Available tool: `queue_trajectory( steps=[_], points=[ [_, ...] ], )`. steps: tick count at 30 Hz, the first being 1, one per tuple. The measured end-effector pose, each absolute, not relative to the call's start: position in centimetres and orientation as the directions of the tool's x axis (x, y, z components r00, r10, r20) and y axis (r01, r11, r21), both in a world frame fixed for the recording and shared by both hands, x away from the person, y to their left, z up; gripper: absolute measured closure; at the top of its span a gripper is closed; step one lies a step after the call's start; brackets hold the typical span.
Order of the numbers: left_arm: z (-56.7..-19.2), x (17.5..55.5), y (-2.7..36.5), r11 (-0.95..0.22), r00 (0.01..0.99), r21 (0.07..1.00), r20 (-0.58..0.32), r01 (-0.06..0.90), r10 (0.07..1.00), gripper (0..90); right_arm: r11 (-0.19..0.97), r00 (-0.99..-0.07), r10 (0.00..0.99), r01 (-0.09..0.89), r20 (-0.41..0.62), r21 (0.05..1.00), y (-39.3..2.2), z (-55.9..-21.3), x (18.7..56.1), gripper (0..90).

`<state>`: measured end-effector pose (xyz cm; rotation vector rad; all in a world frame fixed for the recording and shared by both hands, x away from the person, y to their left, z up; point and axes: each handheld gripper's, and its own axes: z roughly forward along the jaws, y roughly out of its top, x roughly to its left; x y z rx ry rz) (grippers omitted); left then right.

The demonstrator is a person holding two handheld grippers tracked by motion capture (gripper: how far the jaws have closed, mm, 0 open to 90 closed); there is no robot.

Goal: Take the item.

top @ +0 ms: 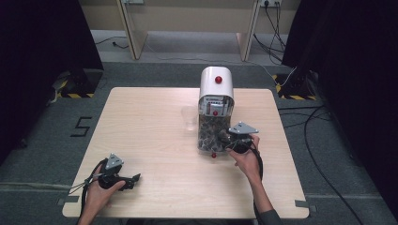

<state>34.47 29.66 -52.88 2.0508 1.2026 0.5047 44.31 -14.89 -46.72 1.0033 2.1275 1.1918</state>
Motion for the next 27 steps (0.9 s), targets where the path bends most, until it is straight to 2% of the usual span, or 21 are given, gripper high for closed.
queue_trajectory(
  steps=[4,5,6,8,9,13,18,27],
  points=[
    [-52.9,34.4,29.7,-0.327,0.493,0.731,-0.015,0.6,0.87,0.0,0.367,-0.612,0.787,0.373,-0.071,0.852,-14.7,-47.2,44.6,63.1],
    [-52.9,34.4,29.7,-0.327,0.493,0.731,-0.015,0.6,0.87,0.0,0.367,-0.612,0.787,0.373,-0.071,0.852,-14.7,-47.2,44.6,63.1],
    [-52.9,34.4,29.7,-0.327,0.493,0.731,-0.015,0.6,0.87,0.0,0.371,-0.612,0.788,0.379,-0.071,0.848,-14.6,-47.4,44.5,69.2],
    [-52.9,34.4,29.7,-0.326,0.493,0.731,-0.015,0.599,0.87,0.0,0.375,-0.614,0.785,0.373,-0.077,0.848,-14.6,-47.5,44.5,74.7],
    [-52.9,34.4,29.7,-0.326,0.493,0.731,-0.015,0.599,0.87,0.0,0.375,-0.614,0.785,0.373,-0.077,0.848,-14.6,-47.5,44.5,74.7],
    [-52.9,34.4,29.7,-0.326,0.493,0.732,-0.016,0.598,0.87,0.0,0.37,-0.616,0.784,0.357,-0.082,0.858,-14.8,-47.3,44.4,84.4],
    [-52.9,34.3,29.7,-0.325,0.493,0.733,-0.016,0.598,0.87,0.0,0.376,-0.625,0.774,0.331,-0.098,0.866,-14.8,-46.8,44.1,88.2],
    [-52.9,34.3,29.7,-0.324,0.491,0.733,-0.016,0.598,0.871,0.0,0.356,-0.628,0.769,0.263,-0.121,0.897,-14.7,-45.6,43.6,89.1]
  ],
)
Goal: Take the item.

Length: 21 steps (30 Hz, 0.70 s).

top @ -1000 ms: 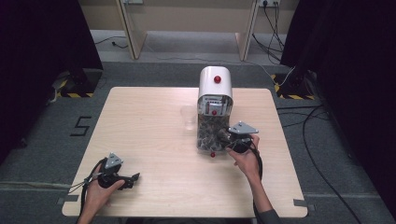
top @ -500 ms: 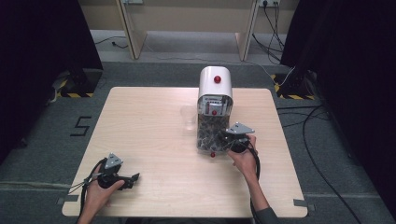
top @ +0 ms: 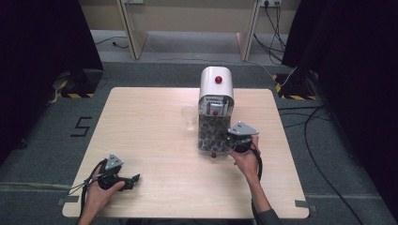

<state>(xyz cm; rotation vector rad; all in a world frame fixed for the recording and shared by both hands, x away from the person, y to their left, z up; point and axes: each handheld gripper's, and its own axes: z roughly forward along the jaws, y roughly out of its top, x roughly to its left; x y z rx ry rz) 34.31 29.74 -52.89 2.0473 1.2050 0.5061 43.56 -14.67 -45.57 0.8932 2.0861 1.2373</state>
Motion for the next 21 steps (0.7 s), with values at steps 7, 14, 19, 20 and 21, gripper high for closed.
queue_trajectory(
  steps=[7,14,19,20,21],
  points=[
    [-52.9,34.3,29.7,-0.325,0.492,0.733,-0.016,0.598,0.871,0.0,0.333,-0.639,0.76,0.225,-0.119,0.916,-14.2,-44.6,43.2,89.4],
    [-52.9,34.3,29.8,-0.324,0.49,0.733,-0.015,0.599,0.871,0.0,0.325,-0.65,0.752,0.214,-0.114,0.921,-13.5,-44.4,43.3,89.4],
    [-52.9,34.3,29.8,-0.324,0.489,0.733,-0.015,0.599,0.872,0.0,0.32,-0.657,0.745,0.2,-0.116,0.926,-12.9,-44.1,43.2,89.7],
    [-52.9,34.3,29.8,-0.324,0.489,0.733,-0.015,0.599,0.872,0.0,0.32,-0.657,0.745,0.2,-0.116,0.926,-12.9,-44.1,43.2,89.7],
    [-52.9,34.3,29.8,-0.324,0.49,0.732,-0.015,0.599,0.872,0.0,0.318,-0.657,0.745,0.199,-0.115,0.927,-12.9,-44.1,43.2,89.8]
  ],
)
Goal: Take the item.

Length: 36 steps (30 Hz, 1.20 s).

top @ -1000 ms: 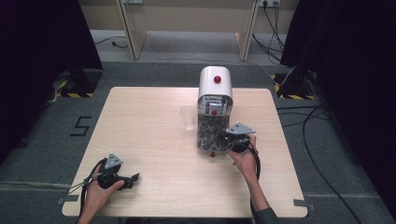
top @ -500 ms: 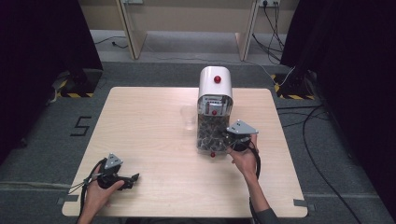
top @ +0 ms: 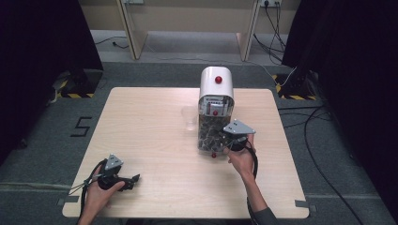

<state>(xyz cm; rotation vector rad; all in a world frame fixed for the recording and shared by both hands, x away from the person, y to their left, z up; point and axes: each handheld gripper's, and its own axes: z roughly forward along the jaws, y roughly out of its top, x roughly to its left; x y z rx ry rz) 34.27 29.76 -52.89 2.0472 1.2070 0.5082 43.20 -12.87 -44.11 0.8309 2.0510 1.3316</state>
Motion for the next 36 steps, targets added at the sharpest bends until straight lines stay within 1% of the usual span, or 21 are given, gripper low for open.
queue_trajectory(
  steps=[7,17,29,33,36],
  points=[
    [-52.9,34.3,29.8,-0.324,0.49,0.733,-0.015,0.599,0.872,0.0,0.306,-0.661,0.743,0.193,-0.107,0.932,-12.3,-43.9,43.3,90.0],
    [-52.9,34.3,29.8,-0.323,0.489,0.733,-0.015,0.599,0.872,0.0,0.29,-0.681,0.726,0.178,-0.094,0.94,-9.9,-43.9,43.6,90.0],
    [-52.9,34.3,29.8,-0.323,0.489,0.733,-0.015,0.599,0.872,0.0,0.318,-0.686,0.718,0.167,-0.122,0.933,-7.4,-42.8,45.2,90.0],
    [-52.9,34.3,29.8,-0.323,0.49,0.733,-0.015,0.599,0.872,0.0,0.331,-0.694,0.707,0.161,-0.132,0.93,-5.7,-42.6,45.9,90.0],
    [-52.9,34.3,29.8,-0.323,0.489,0.733,-0.015,0.599,0.872,0.0,0.334,-0.697,0.705,0.157,-0.135,0.929,-5.2,-42.5,46.1,90.0]
  ],
)
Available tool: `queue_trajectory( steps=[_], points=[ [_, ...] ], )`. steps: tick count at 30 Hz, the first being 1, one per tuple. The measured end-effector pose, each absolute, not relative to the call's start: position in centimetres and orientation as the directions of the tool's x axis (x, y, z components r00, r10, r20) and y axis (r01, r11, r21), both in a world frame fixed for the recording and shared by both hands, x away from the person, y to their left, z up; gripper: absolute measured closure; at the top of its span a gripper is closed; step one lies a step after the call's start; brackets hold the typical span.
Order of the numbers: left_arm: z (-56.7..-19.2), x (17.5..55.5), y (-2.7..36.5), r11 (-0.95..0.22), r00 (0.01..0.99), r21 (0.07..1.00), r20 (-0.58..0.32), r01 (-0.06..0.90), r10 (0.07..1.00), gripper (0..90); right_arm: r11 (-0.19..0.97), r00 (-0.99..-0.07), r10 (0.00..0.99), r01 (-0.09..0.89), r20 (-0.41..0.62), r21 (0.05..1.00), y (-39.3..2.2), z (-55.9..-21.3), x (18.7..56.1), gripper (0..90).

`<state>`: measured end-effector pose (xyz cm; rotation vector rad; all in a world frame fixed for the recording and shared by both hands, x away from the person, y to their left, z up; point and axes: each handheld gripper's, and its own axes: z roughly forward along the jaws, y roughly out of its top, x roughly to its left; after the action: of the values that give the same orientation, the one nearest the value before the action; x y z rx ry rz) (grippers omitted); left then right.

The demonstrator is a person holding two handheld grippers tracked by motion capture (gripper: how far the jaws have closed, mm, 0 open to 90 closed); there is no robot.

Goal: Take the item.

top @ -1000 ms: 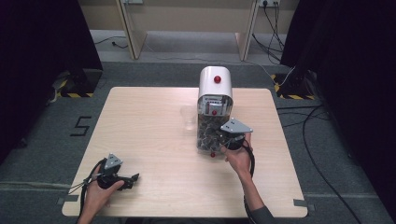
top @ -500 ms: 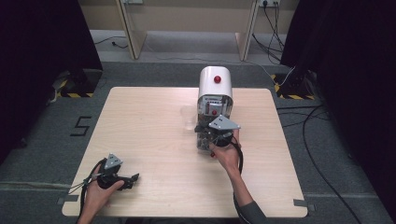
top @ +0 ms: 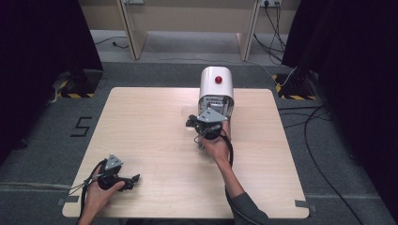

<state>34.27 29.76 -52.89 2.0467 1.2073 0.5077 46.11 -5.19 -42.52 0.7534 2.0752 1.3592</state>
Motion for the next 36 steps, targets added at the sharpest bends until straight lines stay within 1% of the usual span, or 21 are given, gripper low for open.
queue_trajectory(
  steps=[4,7,18,23,28,32,36],
  points=[
    [-52.9,34.3,29.8,-0.323,0.489,0.733,-0.015,0.599,0.872,0.0,0.345,-0.692,0.707,0.16,-0.144,0.925,-3.9,-42.5,47.0,90.0],
    [-52.9,34.3,29.8,-0.323,0.489,0.733,-0.016,0.599,0.872,0.0,0.361,-0.686,0.71,0.161,-0.159,0.919,-3.4,-42.5,47.7,90.0],
    [-52.9,34.3,29.8,-0.323,0.489,0.733,-0.016,0.599,0.872,0.0,0.36,-0.655,0.736,0.163,-0.173,0.919,-2.4,-42.2,49.4,90.0],
    [-52.9,34.2,29.8,-0.324,0.49,0.732,-0.016,0.6,0.872,0.0,0.386,-0.629,0.749,0.16,-0.207,0.908,-1.2,-42.2,50.1,90.0],
    [-52.9,34.2,29.8,-0.325,0.491,0.732,-0.016,0.599,0.871,0.0,0.421,-0.603,0.758,0.163,-0.248,0.892,-1.1,-42.3,50.6,90.0],
    [-52.9,34.2,29.8,-0.325,0.491,0.732,-0.016,0.599,0.871,0.0,0.415,-0.598,0.765,0.176,-0.238,0.892,-1.2,-42.5,50.9,90.0],
    [-52.9,34.2,29.8,-0.325,0.491,0.732,-0.016,0.599,0.871,0.0,0.434,-0.593,0.761,0.167,-0.261,0.885,-1.0,-42.8,51.0,90.0]
  ],
)
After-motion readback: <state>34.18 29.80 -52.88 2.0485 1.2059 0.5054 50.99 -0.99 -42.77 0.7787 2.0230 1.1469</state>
